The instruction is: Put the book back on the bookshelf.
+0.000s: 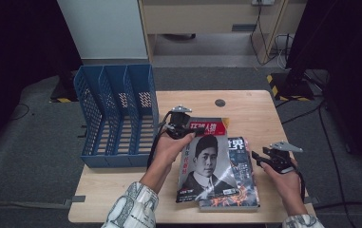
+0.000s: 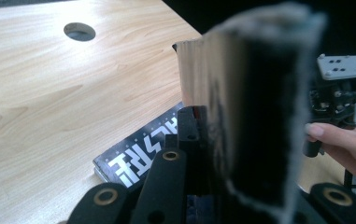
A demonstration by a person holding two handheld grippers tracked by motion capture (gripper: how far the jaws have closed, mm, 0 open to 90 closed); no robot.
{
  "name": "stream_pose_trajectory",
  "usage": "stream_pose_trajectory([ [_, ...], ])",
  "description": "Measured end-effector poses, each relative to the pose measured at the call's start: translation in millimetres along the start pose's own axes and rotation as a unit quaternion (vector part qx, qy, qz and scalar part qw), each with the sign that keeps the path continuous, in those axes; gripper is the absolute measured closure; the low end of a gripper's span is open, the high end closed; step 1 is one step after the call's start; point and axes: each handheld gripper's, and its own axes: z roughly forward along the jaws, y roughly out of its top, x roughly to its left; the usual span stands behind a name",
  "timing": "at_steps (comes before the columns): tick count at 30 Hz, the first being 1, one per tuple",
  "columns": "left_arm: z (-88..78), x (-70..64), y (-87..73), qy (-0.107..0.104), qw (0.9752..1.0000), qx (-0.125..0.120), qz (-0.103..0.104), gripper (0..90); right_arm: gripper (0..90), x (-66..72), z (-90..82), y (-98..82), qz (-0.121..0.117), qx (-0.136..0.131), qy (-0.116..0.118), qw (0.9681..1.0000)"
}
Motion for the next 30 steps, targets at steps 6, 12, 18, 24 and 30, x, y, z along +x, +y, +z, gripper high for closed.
stream_pose_trajectory([
  [6, -10.2, -0.3, 6.4, 0.002, 1.0000, -0.007, 0.003, 86.5, 42.9, -1.4, 0.8, -0.9, 0.001, 0.005, -0.006, 1.0000],
  [12, -25.6, -0.1, 12.9, 0.000, 0.9996, -0.028, -0.001, 86.5, 41.9, -5.2, 1.8, -3.4, 0.008, 0.016, -0.016, 0.9997],
  [18, -38.5, -2.3, 17.8, -0.004, 0.9990, -0.045, -0.003, 86.5, 41.4, -7.8, 2.7, -5.2, 0.014, 0.024, -0.021, 0.9994],
  [24, -52.3, -4.7, 23.1, -0.007, 0.9977, -0.068, -0.006, 86.4, 41.4, -8.3, 3.6, -6.1, 0.015, 0.025, -0.023, 0.9993],
  [30, -73.8, -7.8, 31.6, 0.001, 0.9956, -0.094, -0.003, 86.5, 40.6, -10.2, 5.2, -8.2, 0.018, 0.032, -0.028, 0.9989],
])
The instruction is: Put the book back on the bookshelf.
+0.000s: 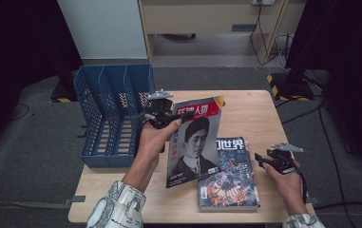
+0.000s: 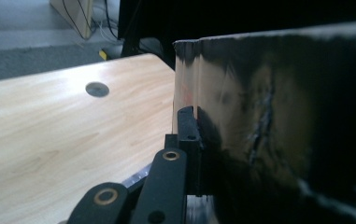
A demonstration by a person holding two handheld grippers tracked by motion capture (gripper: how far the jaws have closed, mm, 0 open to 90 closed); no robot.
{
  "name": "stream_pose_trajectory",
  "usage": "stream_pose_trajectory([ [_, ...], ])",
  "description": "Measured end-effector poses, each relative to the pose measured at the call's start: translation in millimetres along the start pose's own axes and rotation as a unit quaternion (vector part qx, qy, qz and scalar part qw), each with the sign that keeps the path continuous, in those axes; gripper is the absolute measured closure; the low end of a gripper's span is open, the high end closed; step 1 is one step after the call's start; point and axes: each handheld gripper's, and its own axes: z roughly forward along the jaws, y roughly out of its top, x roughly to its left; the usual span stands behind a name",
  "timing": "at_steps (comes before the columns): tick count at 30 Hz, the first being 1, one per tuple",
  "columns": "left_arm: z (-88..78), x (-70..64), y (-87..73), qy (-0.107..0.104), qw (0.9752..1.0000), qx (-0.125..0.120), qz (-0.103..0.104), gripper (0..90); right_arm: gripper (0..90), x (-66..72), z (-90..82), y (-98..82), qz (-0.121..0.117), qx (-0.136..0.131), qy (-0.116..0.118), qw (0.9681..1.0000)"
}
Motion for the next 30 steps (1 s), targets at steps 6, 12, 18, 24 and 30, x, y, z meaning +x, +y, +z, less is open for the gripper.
stream_pose_trajectory([
  [6, -11.5, 0.3, 6.4, 0.007, 0.9998, -0.017, 0.000, 86.5, 38.9, -2.1, 4.1, -4.0, -0.001, 0.020, -0.003, 0.9998],
  [12, -27.6, -2.5, 12.1, 0.014, 0.9992, -0.038, 0.001, 86.4, 37.4, -1.0, 8.2, -6.6, -0.004, 0.024, -0.013, 0.9996],
  [18, -38.6, -3.1, 15.8, 0.022, 0.9986, -0.047, 0.003, 86.4, 31.8, 3.2, 10.5, -8.9, -0.018, 0.018, -0.019, 0.9995],
  [24, -53.0, -4.2, 21.5, 0.028, 0.9977, -0.062, 0.002, 86.4, 30.7, 3.6, 11.4, -8.9, -0.021, 0.016, -0.019, 0.9995],
  [30, -64.6, -3.4, 24.4, 0.032, 0.9971, -0.069, 0.003, 86.4, 30.6, 3.6, 11.5, -8.9, -0.021, 0.015, -0.019, 0.9995],
])
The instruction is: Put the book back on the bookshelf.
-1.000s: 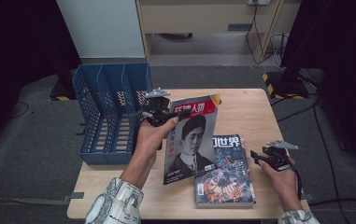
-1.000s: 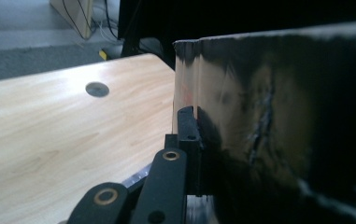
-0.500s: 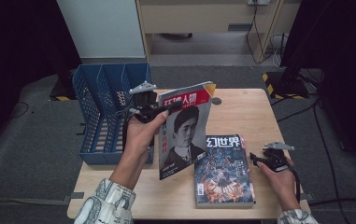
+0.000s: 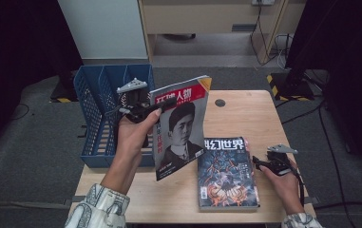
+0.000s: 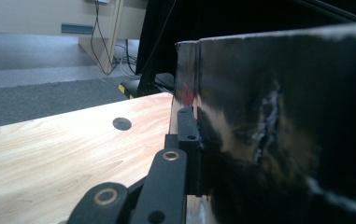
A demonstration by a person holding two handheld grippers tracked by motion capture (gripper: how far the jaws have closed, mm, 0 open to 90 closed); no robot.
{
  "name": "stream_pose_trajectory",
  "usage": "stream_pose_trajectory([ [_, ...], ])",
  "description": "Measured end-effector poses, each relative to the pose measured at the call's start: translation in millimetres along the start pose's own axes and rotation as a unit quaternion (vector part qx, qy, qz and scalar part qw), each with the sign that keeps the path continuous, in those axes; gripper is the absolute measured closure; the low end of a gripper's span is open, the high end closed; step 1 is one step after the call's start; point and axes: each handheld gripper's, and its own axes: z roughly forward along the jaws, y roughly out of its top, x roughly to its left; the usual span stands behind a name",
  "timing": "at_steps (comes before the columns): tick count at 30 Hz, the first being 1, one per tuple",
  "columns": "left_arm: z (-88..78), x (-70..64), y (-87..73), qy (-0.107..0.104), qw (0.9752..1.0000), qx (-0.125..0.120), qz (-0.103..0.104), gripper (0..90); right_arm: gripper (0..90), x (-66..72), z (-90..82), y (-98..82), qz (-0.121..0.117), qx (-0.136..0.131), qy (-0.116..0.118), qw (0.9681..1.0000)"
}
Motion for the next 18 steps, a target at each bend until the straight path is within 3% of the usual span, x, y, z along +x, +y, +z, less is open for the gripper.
stream_pose_trajectory([
  [18, -45.2, 28.3, 0.7, 0.033, 0.9986, -0.036, -0.021, 86.4, 30.5, 0.1, 0.0, 0.0, 0.000, 0.001, 0.000, 1.0000],
])
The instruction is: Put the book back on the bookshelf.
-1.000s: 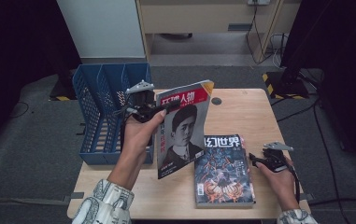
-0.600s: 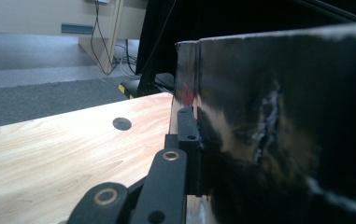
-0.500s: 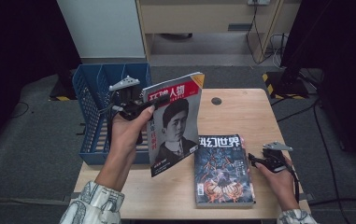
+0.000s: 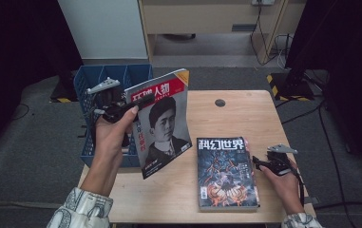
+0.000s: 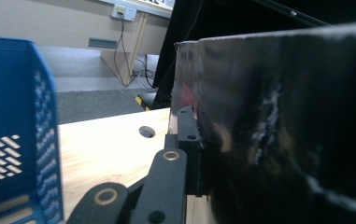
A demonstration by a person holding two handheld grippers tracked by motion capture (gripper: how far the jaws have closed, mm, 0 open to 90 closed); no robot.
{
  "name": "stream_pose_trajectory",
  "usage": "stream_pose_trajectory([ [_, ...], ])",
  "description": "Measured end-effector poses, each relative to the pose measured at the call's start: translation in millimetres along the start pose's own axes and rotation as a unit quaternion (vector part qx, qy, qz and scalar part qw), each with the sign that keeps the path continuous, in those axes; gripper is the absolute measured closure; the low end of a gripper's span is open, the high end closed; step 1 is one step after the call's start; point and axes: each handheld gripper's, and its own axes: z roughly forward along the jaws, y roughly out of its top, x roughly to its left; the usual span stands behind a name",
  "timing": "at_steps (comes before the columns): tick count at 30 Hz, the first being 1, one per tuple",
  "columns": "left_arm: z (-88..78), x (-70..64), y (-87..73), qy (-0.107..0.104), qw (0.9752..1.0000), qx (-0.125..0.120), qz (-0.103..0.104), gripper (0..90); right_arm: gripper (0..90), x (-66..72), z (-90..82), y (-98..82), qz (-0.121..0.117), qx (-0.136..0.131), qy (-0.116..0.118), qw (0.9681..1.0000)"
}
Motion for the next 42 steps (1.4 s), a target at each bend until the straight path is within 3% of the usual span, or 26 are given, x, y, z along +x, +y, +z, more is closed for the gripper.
stream_pose_trajectory([
  [15, -37.5, 26.3, -3.7, 0.024, 0.9994, -0.021, -0.016, 86.4, 30.5, 0.0, 0.0, 0.0, 0.000, 0.000, 0.000, 1.0000],
  [28, -62.1, 40.9, -3.7, 0.048, 0.9982, -0.031, -0.018, 86.4, 30.5, 0.1, -0.1, 0.0, 0.000, 0.000, 0.000, 1.0000],
  [42, -102.1, 54.3, 5.1, 0.071, 0.9955, -0.057, -0.027, 86.4, 30.5, 0.1, -0.1, 0.0, 0.000, 0.000, 0.000, 1.0000],
])
